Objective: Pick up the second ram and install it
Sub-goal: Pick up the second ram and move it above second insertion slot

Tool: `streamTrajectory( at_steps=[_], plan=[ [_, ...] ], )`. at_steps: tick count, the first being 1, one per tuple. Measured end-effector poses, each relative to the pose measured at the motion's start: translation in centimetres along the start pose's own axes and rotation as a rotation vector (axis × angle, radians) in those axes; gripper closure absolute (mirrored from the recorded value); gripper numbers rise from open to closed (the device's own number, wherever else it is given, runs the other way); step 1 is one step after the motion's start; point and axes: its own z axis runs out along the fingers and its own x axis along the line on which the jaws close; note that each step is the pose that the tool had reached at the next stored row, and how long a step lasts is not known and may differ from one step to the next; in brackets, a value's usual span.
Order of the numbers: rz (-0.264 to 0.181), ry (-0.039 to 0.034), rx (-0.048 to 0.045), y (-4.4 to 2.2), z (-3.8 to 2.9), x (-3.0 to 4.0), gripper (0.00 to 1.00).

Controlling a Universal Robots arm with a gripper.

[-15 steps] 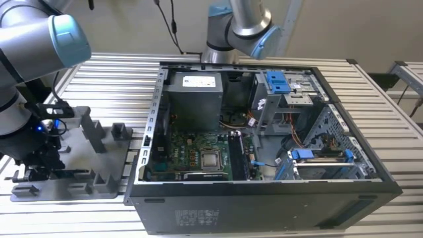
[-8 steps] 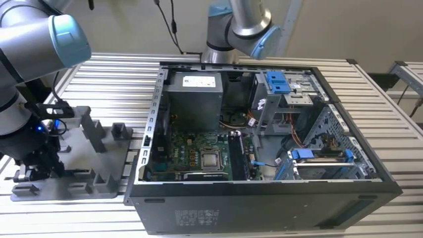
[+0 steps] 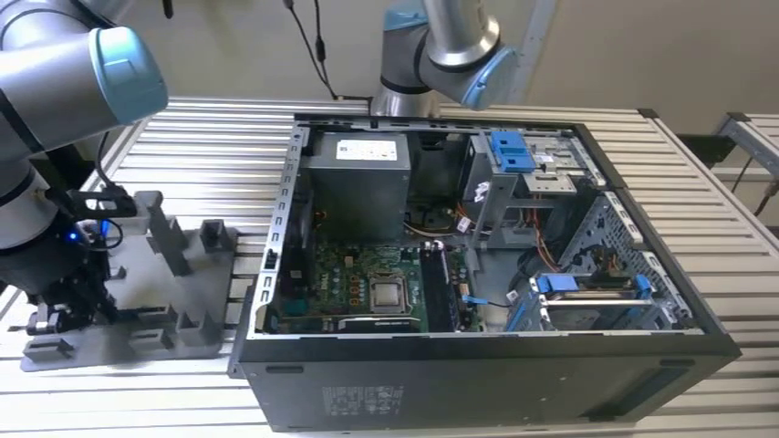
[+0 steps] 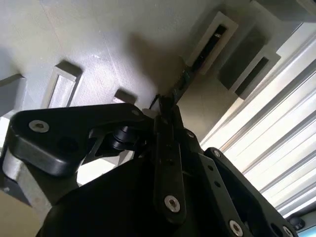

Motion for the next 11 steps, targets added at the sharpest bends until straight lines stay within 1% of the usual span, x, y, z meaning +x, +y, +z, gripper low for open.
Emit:
streamTrajectory(
  at_steps=[11],
  plan=[
    [0.0,0.0,0.0,0.0,0.0,-0.01,0.86]
  ],
)
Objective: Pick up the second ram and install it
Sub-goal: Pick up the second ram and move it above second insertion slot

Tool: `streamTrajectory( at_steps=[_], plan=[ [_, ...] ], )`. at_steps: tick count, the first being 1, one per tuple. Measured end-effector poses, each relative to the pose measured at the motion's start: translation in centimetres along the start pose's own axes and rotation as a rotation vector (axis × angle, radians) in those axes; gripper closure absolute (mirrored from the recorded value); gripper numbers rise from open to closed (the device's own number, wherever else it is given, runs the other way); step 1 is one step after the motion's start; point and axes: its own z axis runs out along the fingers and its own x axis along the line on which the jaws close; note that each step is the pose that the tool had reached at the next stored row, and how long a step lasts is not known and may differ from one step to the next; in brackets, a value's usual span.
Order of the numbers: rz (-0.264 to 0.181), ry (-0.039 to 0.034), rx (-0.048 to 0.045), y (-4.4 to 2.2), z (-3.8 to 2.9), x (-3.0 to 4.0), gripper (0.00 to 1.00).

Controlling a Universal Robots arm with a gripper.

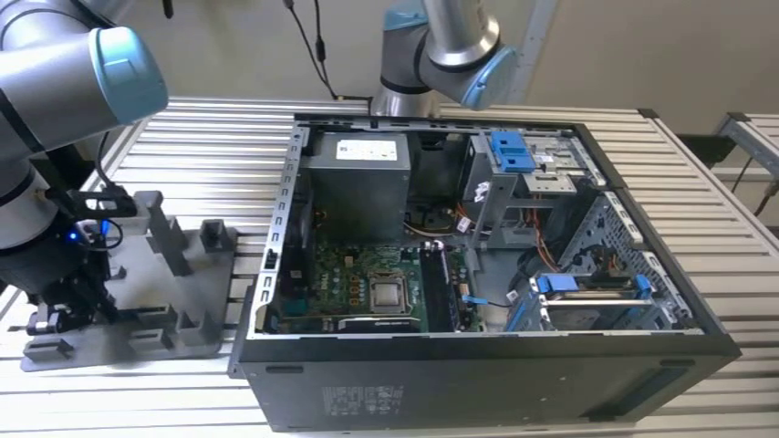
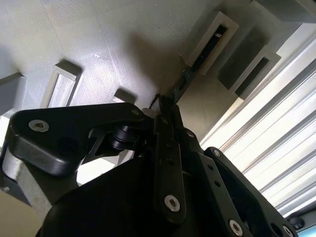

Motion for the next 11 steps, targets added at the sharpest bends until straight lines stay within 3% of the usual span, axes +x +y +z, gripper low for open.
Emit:
streamTrajectory(
  at_steps=[6,11],
  plan=[
    [0.0,0.0001,-0.0002,0.0,-0.04,-0.01,0.86],
    [0.0,0.0,0.0,0.0,-1.09,-0.04,0.86]
  ],
)
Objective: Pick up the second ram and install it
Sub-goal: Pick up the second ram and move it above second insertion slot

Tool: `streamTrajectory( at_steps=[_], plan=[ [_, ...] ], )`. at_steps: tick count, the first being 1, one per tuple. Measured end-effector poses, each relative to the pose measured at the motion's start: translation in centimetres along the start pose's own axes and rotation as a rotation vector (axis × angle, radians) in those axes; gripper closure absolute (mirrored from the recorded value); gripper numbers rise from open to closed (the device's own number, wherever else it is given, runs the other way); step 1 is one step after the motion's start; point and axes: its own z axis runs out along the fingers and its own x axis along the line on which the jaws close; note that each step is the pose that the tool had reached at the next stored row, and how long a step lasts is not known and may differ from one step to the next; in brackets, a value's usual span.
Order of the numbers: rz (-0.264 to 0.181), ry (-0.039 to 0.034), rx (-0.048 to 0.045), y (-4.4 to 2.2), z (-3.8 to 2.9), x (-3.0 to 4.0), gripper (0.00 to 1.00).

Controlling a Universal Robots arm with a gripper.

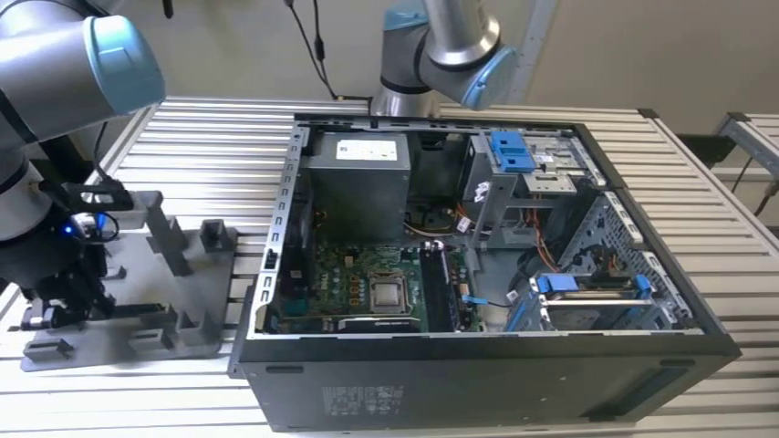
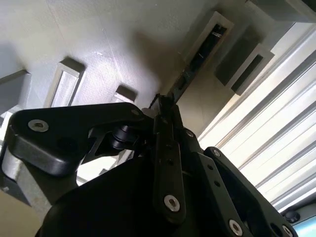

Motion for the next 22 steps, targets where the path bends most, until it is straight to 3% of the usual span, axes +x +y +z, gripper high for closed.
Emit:
streamTrajectory(
  at_steps=[3,14,22],
  plan=[
    [0.0,0.0001,0.0,0.0,-0.59,-0.02,0.86],
    [0.017,0.0004,0.0037,0.08,-1.15,-0.04,0.86],
    [0.018,-0.0001,0.004,0.08,-2.76,-0.09,0.86]
  ],
)
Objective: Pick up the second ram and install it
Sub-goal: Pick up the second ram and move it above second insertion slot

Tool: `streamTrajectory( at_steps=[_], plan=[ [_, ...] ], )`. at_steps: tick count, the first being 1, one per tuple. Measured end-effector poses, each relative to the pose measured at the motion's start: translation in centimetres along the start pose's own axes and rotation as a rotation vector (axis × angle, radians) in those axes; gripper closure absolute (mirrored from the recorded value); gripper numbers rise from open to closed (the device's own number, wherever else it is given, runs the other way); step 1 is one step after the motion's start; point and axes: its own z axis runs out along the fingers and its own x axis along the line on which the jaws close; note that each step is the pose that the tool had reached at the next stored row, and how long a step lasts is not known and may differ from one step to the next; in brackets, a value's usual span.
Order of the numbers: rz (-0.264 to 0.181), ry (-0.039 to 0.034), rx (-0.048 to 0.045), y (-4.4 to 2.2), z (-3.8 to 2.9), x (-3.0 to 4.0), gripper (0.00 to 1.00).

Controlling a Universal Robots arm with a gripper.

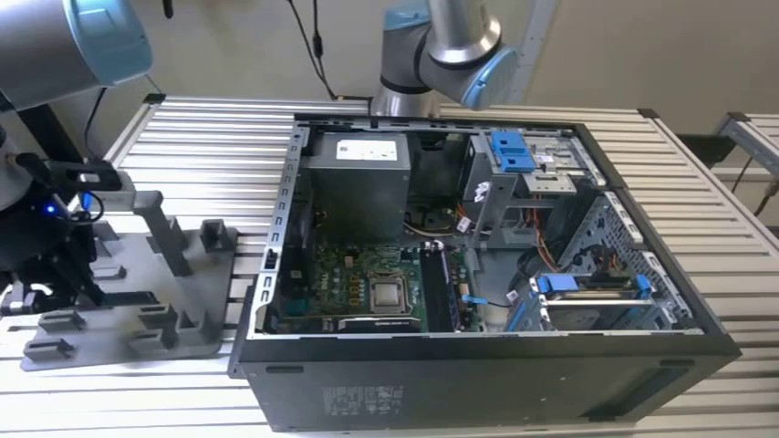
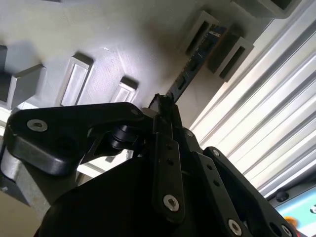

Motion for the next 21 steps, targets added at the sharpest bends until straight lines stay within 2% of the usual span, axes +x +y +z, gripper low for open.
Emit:
streamTrajectory(
  at_steps=[5,21],
  plan=[
    [0.0,-0.0001,0.0001,0.0,-0.95,-0.03,0.86],
    [0.0,-0.0018,-0.0008,-0.19,-1.95,-0.06,0.86]
  ],
)
